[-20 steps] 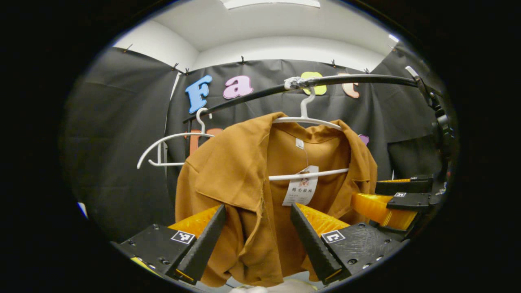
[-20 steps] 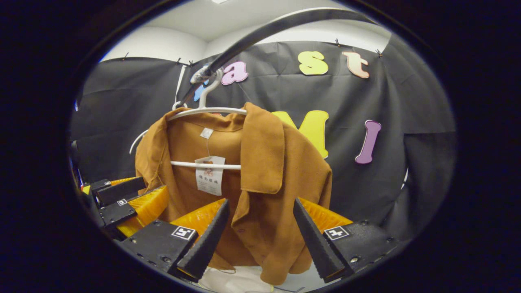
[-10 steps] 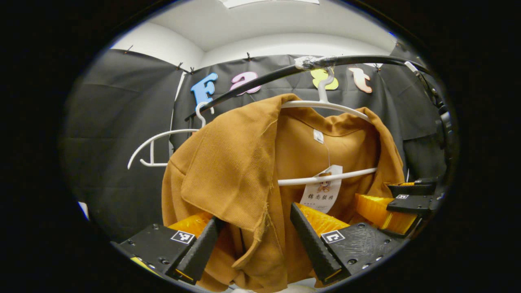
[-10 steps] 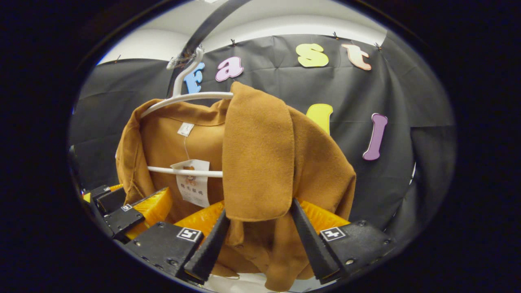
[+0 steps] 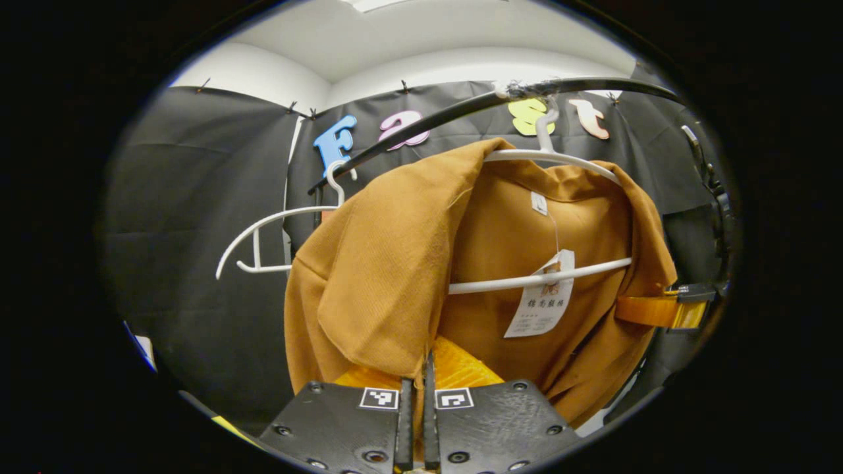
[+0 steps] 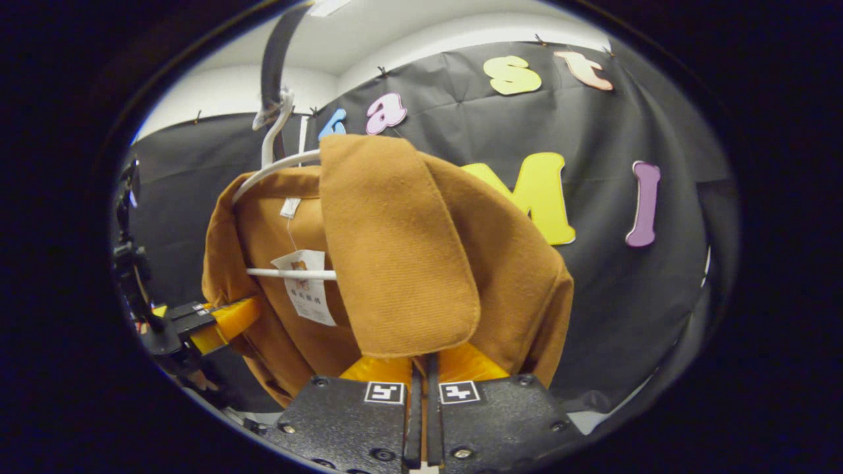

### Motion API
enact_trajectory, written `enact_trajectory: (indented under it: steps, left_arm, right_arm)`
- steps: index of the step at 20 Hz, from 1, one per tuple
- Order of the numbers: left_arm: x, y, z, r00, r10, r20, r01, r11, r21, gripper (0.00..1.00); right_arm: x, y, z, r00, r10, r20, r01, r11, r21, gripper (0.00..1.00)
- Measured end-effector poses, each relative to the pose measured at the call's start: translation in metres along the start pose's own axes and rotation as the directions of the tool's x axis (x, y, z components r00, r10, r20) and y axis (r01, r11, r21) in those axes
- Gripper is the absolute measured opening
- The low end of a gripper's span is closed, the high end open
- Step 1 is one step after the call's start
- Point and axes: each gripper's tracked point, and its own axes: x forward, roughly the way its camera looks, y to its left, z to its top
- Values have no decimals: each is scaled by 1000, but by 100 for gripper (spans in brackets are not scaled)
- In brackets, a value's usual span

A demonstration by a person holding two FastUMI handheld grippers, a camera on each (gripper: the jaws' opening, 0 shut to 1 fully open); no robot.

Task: Grasp the clothes on the hanger with both hands and then place them into the laundry hamper below.

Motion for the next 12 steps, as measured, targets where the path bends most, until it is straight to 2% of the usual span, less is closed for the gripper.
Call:
enact_trajectory:
  steps: [1,3,4,5,7,9,12]
  left_arm:
    - [-4,3,0,1000,0,-6,0,1000,4,12]
    - [-5,3,0,1000,-14,-15,15,1000,6,0]
    - [-5,4,1,1000,-23,-15,23,1000,0,4]
    - [-7,7,3,1000,-22,-14,22,1000,-6,0]
    - [-11,13,6,1000,-18,-11,18,1000,-24,0]
    - [-16,19,13,1000,-7,-2,7,999,-37,0]
    - [-22,29,32,999,2,34,0,998,-56,0]
  right_arm:
    - [-3,4,3,999,43,-4,-43,999,24,5]
    - [-6,13,3,986,169,-12,-167,981,94,4]
    - [-10,17,5,974,227,-17,-224,968,116,4]
    - [-12,21,4,962,273,-13,-269,954,131,4]
    - [-25,32,7,926,378,0,-374,916,149,4]
    - [-42,40,12,898,440,27,-437,881,182,4]
    - [-49,48,30,868,489,81,-493,836,242,4]
